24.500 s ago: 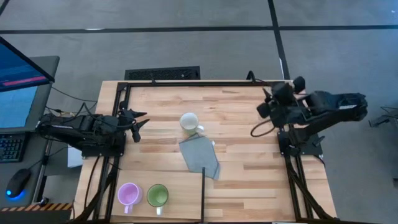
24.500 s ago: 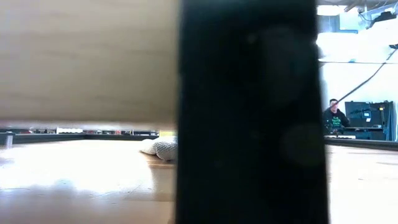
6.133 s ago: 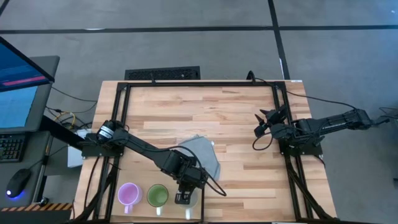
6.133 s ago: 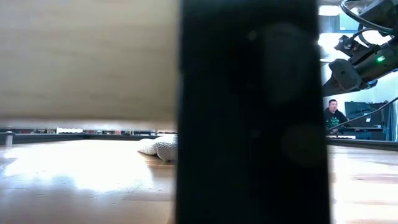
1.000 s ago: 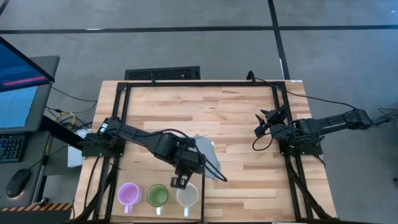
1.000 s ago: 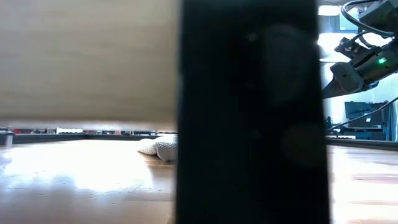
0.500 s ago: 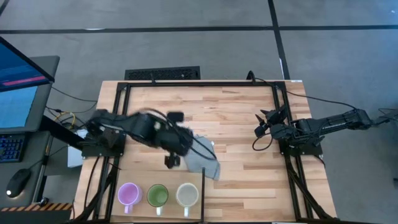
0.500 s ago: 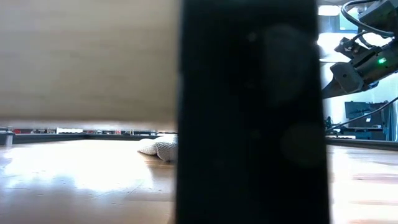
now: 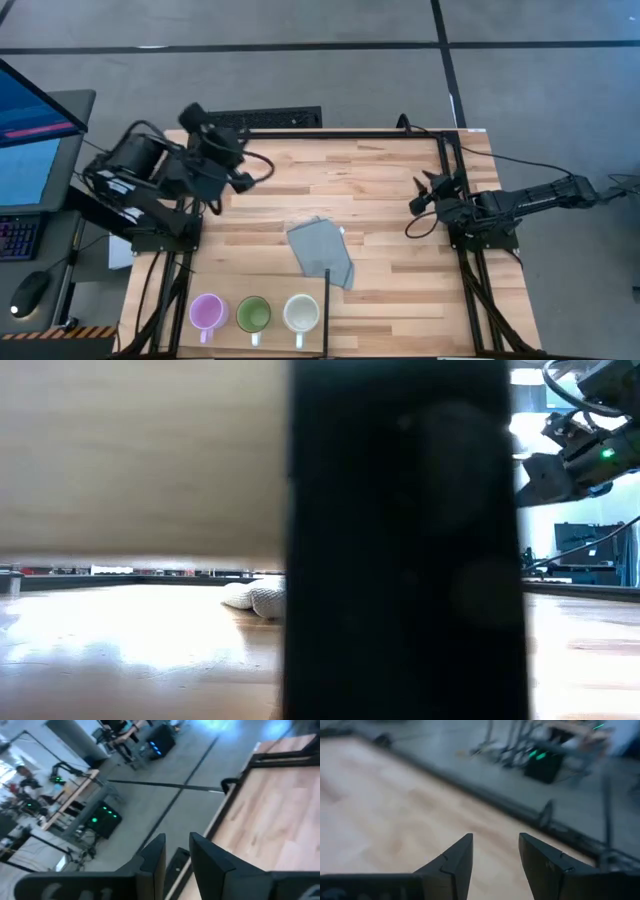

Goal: Stack small to large cups/mugs on shelf
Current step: Return to Home Position

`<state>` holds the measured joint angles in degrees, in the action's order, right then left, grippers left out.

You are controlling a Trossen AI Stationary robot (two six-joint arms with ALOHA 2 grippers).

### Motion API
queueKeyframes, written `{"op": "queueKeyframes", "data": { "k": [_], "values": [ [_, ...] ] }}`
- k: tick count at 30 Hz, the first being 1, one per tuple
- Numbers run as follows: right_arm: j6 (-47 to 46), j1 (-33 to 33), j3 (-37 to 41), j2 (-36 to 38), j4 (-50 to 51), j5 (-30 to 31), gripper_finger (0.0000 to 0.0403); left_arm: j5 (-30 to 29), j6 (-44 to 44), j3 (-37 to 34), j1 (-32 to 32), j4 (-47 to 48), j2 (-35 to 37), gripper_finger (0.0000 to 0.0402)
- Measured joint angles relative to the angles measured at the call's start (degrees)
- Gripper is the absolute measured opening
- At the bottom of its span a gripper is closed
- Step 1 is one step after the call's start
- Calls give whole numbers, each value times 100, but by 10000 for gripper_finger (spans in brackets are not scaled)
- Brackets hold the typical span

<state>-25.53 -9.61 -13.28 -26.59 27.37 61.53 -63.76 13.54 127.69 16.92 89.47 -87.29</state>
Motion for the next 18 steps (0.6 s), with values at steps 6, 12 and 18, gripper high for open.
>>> {"op": "queueKeyframes", "data": {
  "k": [6,12,18],
  "values": [
    [381,0,0,4,-432,1715,182,-986,178,-480,-6,45,456,78],
    [563,72,-2,45,-496,2836,180,-2026,1018,-1521,-53,58,1130,78],
    [196,575,-15,275,-452,2846,183,-2122,1926,-3028,-50,53,1977,78]
  ]
}}
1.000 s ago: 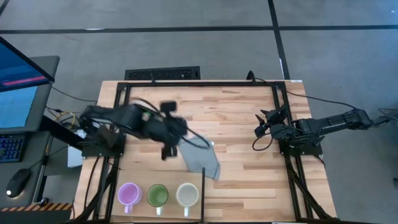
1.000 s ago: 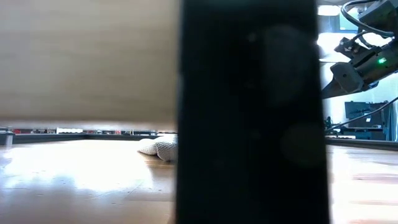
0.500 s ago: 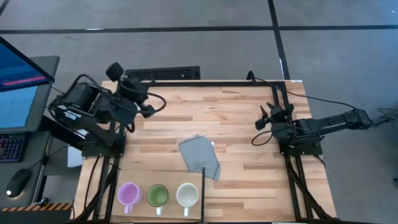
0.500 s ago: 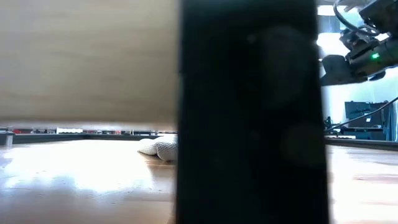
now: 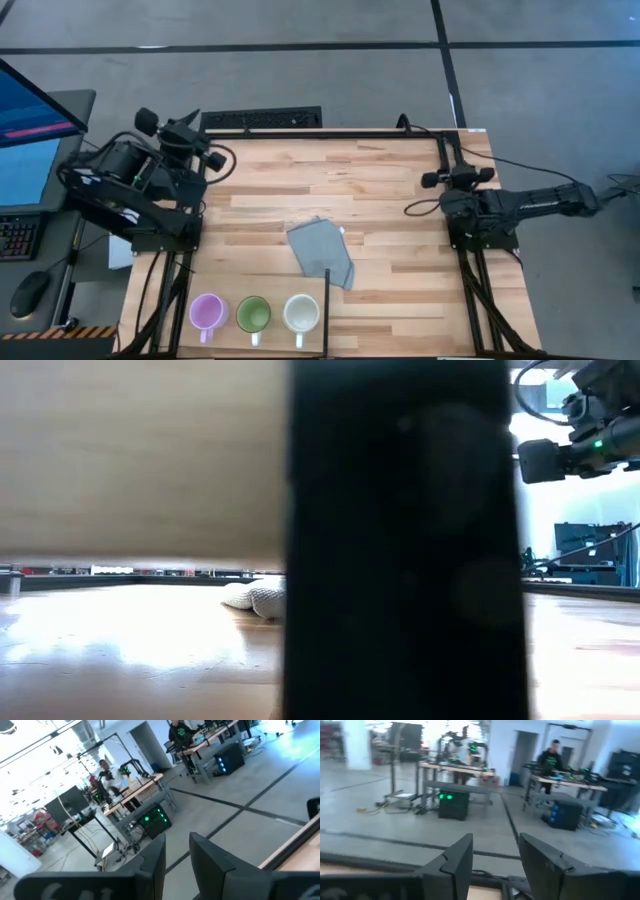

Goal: Stack small to large cups/mugs on shelf
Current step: Return to Home Position

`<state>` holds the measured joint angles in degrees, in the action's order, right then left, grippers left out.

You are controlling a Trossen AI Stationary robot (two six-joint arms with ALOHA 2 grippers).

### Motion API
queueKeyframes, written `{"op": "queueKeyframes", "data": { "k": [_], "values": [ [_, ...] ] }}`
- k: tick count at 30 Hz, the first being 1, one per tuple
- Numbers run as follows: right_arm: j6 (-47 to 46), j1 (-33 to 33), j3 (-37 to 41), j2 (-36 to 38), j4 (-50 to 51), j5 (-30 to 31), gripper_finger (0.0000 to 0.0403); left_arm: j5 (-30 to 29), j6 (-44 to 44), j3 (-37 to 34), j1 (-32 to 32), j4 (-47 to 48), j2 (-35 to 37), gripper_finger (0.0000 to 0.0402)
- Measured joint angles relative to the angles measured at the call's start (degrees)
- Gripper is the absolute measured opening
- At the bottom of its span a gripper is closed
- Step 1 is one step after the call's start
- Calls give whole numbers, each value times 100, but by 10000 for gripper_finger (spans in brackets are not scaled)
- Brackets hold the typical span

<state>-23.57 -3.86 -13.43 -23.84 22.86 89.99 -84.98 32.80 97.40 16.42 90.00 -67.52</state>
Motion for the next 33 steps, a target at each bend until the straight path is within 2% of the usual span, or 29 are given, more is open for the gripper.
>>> {"op": "queueKeyframes", "data": {
  "k": [7,13,17,21,29,33],
  "values": [
    [110,836,0,190,72,9,181,-129,966,-1915,3,5,904,78],
    [112,1456,0,190,69,7,180,-158,1833,-3356,3,-1,1414,78],
    [109,1949,0,190,67,5,182,-492,2729,-4178,3,-97,1605,78],
    [109,2502,0,190,67,5,183,-514,3262,-4692,-8,-90,1701,78],
    [100,3709,0,184,-54,1,181,-510,3899,-5258,-8,-98,1708,78],
    [-69,4352,0,184,-476,-5,180,-510,3766,-5350,-151,2,1707,78]
  ]
}}
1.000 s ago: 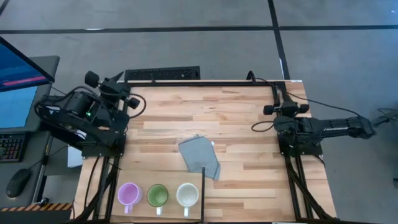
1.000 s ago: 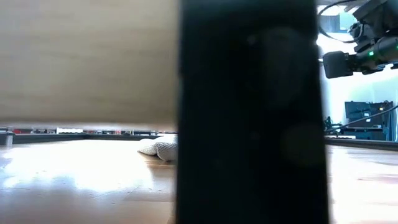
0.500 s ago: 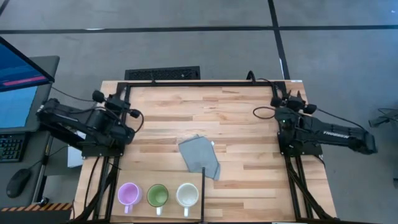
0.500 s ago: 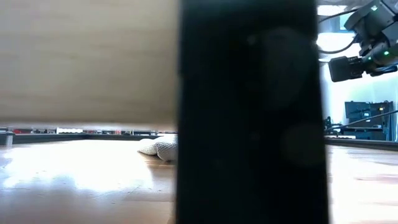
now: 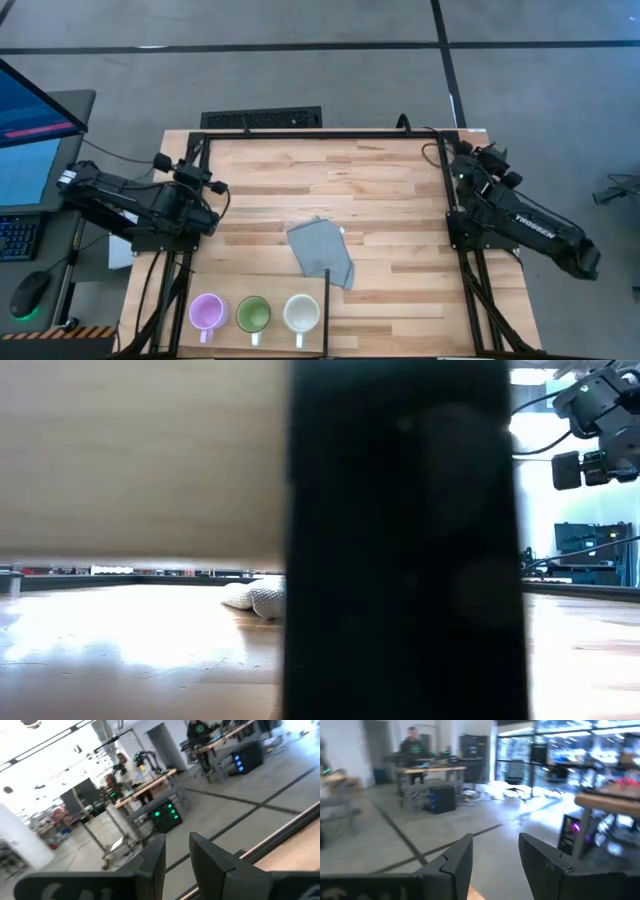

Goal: Stack small to large cups/mugs on shelf
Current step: Return to Home Position

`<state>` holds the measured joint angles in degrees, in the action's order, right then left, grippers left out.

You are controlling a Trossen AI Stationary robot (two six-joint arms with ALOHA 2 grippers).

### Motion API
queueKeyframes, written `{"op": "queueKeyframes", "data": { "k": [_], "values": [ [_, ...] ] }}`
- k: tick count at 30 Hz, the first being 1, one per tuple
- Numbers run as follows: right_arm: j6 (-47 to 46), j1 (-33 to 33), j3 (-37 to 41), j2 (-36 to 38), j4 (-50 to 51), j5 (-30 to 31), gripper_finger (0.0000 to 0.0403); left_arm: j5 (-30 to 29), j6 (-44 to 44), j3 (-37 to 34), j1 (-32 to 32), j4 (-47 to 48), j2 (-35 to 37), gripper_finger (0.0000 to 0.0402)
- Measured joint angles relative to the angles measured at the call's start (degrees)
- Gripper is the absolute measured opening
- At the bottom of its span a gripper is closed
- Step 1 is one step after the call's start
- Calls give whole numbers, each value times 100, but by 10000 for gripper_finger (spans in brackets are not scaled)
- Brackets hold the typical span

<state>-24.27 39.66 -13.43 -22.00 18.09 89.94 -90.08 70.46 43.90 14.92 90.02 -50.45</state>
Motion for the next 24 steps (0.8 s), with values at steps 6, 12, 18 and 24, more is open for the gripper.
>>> {"op": "queueKeyframes", "data": {
  "k": [6,12,18,24],
  "values": [
    [-256,610,0,-17,-227,-6,183,1,-22,2,-831,-6,170,78],
    [-274,736,0,-17,-191,-10,185,1,52,4,-2179,2,476,78],
    [-274,736,0,-17,-191,-12,183,1,-173,7,-3358,-141,443,78],
    [-270,736,0,-17,-190,-12,185,3,-556,9,-4269,-650,364,78]
  ]
}}
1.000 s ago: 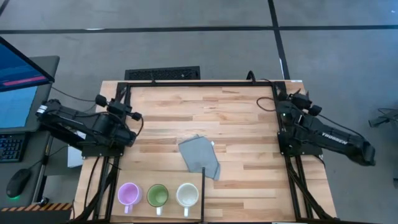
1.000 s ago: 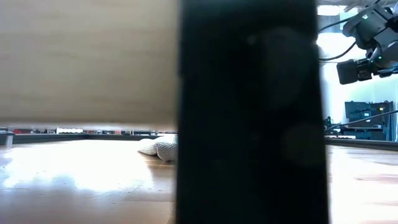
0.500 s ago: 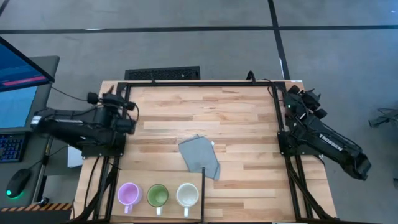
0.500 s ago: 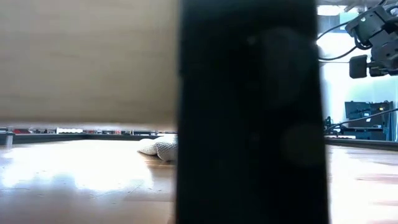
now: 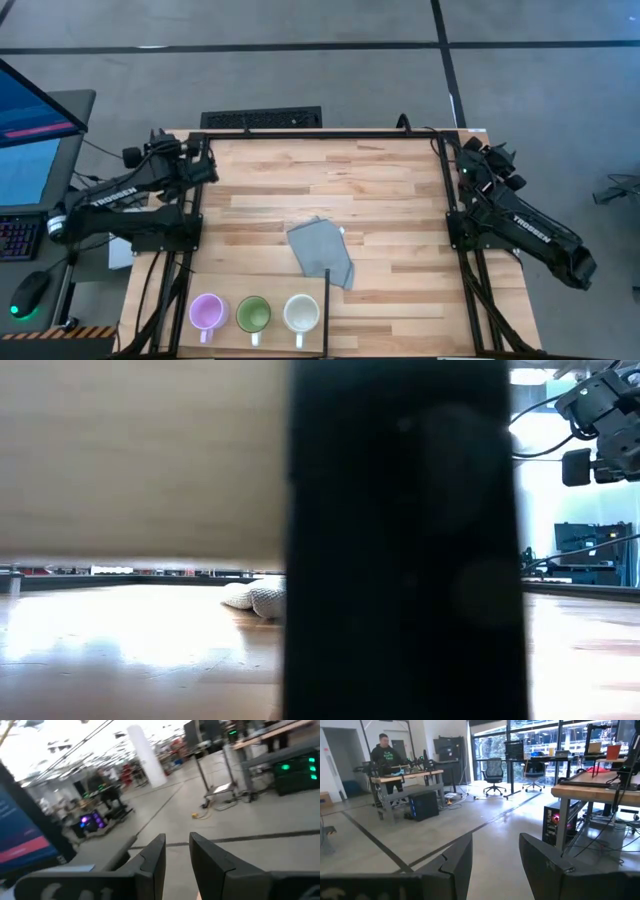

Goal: Stack small to large cups/mugs on shelf
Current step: Return to Home Position

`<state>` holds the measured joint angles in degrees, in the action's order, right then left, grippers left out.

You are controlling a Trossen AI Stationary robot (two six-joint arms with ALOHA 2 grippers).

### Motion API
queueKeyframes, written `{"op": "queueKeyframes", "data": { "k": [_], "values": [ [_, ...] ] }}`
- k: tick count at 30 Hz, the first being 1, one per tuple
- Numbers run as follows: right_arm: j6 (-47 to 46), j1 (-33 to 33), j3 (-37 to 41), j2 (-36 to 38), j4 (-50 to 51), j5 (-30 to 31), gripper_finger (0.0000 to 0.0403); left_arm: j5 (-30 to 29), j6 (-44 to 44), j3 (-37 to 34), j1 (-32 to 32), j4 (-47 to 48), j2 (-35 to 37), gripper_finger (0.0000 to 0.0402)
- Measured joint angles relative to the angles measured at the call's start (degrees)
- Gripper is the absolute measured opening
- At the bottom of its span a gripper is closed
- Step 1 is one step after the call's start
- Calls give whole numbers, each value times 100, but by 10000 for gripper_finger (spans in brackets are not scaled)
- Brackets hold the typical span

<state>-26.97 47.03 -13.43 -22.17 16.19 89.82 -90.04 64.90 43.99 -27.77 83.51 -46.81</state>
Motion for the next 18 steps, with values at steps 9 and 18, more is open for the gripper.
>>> {"op": "queueKeyframes", "data": {
  "k": [9,18],
  "values": [
    [22,0,0,1,-1,-318,183,265,978,-12,-266,-1338,-7,78],
    [-497,0,0,2,-3,-315,182,565,947,-15,-266,-1797,-192,78]
  ]
}}
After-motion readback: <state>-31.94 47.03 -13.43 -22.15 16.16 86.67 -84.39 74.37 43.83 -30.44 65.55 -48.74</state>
